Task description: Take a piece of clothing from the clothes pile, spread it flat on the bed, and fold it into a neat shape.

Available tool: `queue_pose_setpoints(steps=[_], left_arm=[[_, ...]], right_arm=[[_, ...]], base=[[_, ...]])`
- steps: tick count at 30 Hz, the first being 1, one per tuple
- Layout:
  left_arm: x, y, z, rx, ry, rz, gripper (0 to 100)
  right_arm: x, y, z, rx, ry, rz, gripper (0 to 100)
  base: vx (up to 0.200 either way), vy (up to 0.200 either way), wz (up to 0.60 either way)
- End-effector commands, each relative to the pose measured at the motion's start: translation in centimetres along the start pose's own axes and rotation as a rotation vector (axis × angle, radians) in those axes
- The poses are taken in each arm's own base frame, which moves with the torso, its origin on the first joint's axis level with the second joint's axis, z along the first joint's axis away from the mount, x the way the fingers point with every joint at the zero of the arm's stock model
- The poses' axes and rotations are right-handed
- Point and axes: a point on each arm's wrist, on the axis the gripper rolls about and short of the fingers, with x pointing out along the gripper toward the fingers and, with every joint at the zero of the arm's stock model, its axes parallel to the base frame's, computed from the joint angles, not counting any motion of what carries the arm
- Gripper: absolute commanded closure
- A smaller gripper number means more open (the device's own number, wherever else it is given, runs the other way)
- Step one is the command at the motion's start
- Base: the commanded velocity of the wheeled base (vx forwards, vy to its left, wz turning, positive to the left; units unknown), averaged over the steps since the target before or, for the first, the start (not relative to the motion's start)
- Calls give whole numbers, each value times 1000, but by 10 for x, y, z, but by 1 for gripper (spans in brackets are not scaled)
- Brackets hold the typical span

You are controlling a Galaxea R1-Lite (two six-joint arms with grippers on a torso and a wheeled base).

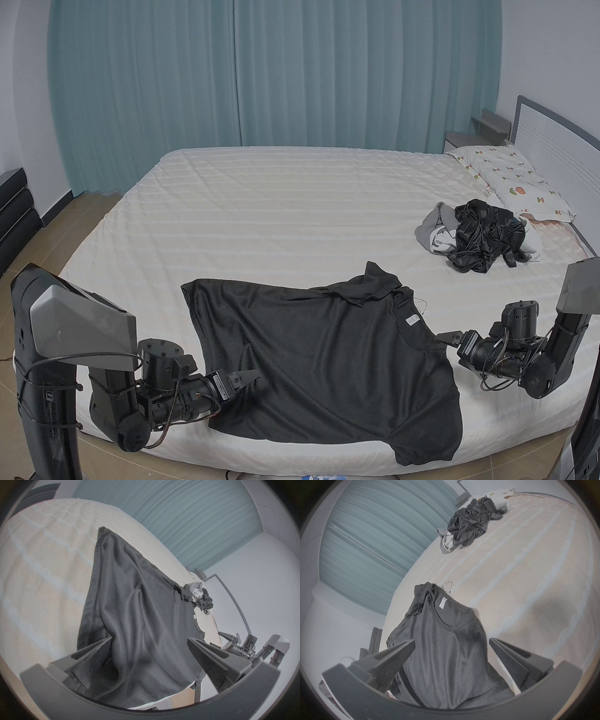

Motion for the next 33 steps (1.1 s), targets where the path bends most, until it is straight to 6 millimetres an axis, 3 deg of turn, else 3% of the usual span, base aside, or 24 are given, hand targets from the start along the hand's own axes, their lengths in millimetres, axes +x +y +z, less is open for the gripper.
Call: queue_pose_setpoints(steps=[1, 9, 14, 19, 33], left_arm=[[4, 11, -13, 16, 46, -7, 0], [-2, 15, -10, 10, 58, -16, 0], [-35, 13, 7, -75, 38, -66, 0], [-53, 8, 27, -198, 0, -147, 0], [-103, 34, 56, -307, -35, -246, 0]], right_arm=[[0, 0, -1, -1, 4, 2, 0], [0, 1, -1, -1, 5, 5, 0], [0, 0, 0, 0, 4, 5, 0], [-1, 1, 0, -1, 1, 8, 0], [-3, 0, 2, -2, -26, 24, 0]], base=[[0, 0, 0], [0, 0, 0], [0, 0, 0], [0, 0, 0], [0, 0, 0]])
